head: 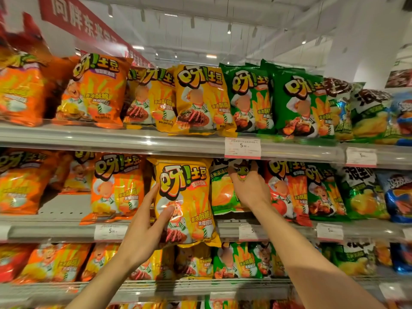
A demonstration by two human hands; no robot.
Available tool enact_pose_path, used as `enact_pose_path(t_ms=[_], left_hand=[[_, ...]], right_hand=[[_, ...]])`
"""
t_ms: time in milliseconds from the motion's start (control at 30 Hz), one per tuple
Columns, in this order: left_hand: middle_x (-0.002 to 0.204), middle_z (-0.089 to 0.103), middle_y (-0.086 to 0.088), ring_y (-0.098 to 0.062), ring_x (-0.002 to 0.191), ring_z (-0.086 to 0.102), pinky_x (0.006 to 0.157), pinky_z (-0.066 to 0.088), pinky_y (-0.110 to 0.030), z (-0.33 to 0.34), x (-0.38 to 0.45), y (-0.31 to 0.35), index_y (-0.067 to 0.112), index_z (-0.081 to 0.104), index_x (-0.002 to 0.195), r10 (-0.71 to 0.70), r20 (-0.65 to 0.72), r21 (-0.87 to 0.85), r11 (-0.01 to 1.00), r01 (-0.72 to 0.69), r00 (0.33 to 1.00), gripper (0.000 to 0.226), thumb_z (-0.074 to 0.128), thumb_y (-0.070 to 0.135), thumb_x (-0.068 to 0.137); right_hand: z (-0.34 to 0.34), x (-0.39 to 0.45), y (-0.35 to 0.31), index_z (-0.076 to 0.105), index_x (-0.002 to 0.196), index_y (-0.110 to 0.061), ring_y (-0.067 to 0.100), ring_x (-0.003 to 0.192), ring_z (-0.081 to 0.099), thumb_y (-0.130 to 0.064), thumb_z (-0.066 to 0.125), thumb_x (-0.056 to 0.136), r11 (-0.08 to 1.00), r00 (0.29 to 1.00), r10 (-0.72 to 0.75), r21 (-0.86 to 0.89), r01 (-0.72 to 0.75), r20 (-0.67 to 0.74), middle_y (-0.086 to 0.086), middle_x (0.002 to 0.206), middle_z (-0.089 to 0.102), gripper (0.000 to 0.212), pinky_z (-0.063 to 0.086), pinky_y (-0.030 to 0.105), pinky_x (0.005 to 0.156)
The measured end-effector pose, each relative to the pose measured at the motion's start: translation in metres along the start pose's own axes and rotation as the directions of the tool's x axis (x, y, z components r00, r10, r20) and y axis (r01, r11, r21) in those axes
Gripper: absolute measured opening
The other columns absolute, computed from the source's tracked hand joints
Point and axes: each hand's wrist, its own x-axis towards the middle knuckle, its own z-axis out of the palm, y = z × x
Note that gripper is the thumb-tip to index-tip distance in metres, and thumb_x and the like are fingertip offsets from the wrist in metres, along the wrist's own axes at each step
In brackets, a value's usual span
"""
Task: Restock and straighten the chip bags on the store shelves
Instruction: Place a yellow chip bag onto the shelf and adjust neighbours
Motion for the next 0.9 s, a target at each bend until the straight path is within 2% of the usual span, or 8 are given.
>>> enact_pose_path(t_ms=[133, 267, 367, 467, 567, 667, 800, 900], left_hand=[[0.153, 0.025, 0.039, 0.005, 0.144, 0.025, 0.119, 0.03, -0.043, -0.003, -0.001, -0.002, 0.058, 0.017, 0.15, 0.009, -0.007, -0.008, 1.0, -0.009, 1.0, 0.075, 0.052, 0.072, 0.085], [0.14, 0.022, 0.051, 0.007, 0.139, 0.025, 0.114, 0.03, -0.035, -0.005, -0.002, -0.002, 0.059, 0.018, 0.149, 0.031, -0.04, 0.019, 0.999, -0.03, 0.999, 0.075, 0.049, 0.074, 0.082], [0.15, 0.025, 0.039, 0.006, 0.141, 0.024, 0.113, 0.028, -0.033, -0.003, -0.003, -0.005, 0.057, 0.018, 0.15, 0.045, -0.061, 0.033, 0.999, -0.043, 0.997, 0.077, 0.045, 0.077, 0.08], [0.159, 0.025, 0.026, -0.002, 0.146, 0.025, 0.12, 0.028, -0.042, 0.002, -0.002, -0.008, 0.05, 0.018, 0.154, 0.029, -0.06, 0.044, 0.999, -0.027, 0.998, 0.082, 0.043, 0.079, 0.081], [0.157, 0.023, 0.03, -0.017, 0.148, 0.031, 0.119, 0.031, -0.049, 0.012, 0.002, -0.005, 0.05, 0.018, 0.154, 0.036, -0.029, 0.066, 0.997, -0.034, 0.999, 0.081, 0.042, 0.079, 0.082], [0.16, 0.022, 0.025, -0.004, 0.149, 0.022, 0.121, 0.025, -0.044, 0.028, 0.008, -0.001, 0.047, 0.016, 0.155, 0.076, -0.009, 0.078, 0.994, -0.075, 0.997, 0.083, 0.04, 0.079, 0.083], [0.161, 0.017, 0.022, -0.001, 0.148, 0.017, 0.121, 0.021, -0.037, 0.056, 0.02, 0.008, 0.039, 0.014, 0.158, 0.102, -0.03, 0.118, 0.988, -0.098, 0.994, 0.085, 0.035, 0.077, 0.086], [0.165, 0.021, 0.013, -0.012, 0.148, 0.027, 0.121, 0.026, -0.042, 0.078, 0.033, 0.013, 0.032, 0.012, 0.159, 0.126, -0.03, 0.164, 0.979, -0.12, 0.992, 0.078, 0.037, 0.067, 0.094]], right_hand=[[-0.018, -0.003, -0.003, 0.057, 0.11, -0.007, 0.037, 0.094, 0.064, -0.069, 0.042, 0.092, 0.996, 0.997, -0.056, -0.077, 0.052, -0.051, 0.014, 0.104, 0.065, 0.067, 0.051, 0.04, 0.072], [-0.031, -0.012, 0.002, 0.04, 0.141, -0.006, 0.035, 0.102, 0.065, -0.073, 0.037, 0.093, 0.983, 0.993, -0.076, -0.173, 0.059, -0.091, 0.014, 0.111, 0.068, 0.083, 0.042, 0.037, 0.068], [-0.037, -0.025, 0.015, 0.026, 0.152, -0.009, 0.036, 0.106, 0.064, -0.077, 0.034, 0.091, 0.991, 0.992, -0.087, -0.11, 0.077, -0.09, 0.015, 0.111, 0.068, 0.092, 0.052, 0.04, 0.073], [-0.042, -0.041, 0.032, 0.017, 0.153, -0.021, 0.035, 0.107, 0.064, -0.089, 0.024, 0.082, 0.994, 0.99, -0.082, -0.08, 0.073, -0.115, 0.015, 0.118, 0.066, 0.099, 0.056, 0.045, 0.074], [-0.051, -0.055, 0.05, 0.016, 0.155, -0.024, 0.032, 0.095, 0.069, -0.087, 0.026, 0.084, 0.997, 0.987, -0.076, -0.034, 0.072, -0.144, 0.012, 0.114, 0.069, 0.095, 0.057, 0.043, 0.073], [-0.059, -0.068, 0.069, 0.014, 0.155, -0.028, 0.031, 0.101, 0.068, -0.087, 0.027, 0.084, 0.999, 0.987, -0.048, 0.01, 0.05, -0.155, 0.01, 0.116, 0.07, 0.093, 0.054, 0.043, 0.078], [-0.067, -0.084, 0.094, 0.01, 0.156, -0.031, 0.024, 0.085, 0.069, -0.088, 0.029, 0.083, 0.997, 0.988, 0.003, 0.081, 0.01, -0.156, 0.006, 0.094, 0.071, 0.094, 0.057, 0.045, 0.075], [-0.072, -0.09, 0.11, 0.012, 0.155, -0.03, 0.026, 0.098, 0.068, -0.086, 0.029, 0.084, 0.995, 0.986, 0.031, 0.099, -0.015, -0.163, 0.007, 0.114, 0.069, 0.093, 0.055, 0.043, 0.08]])
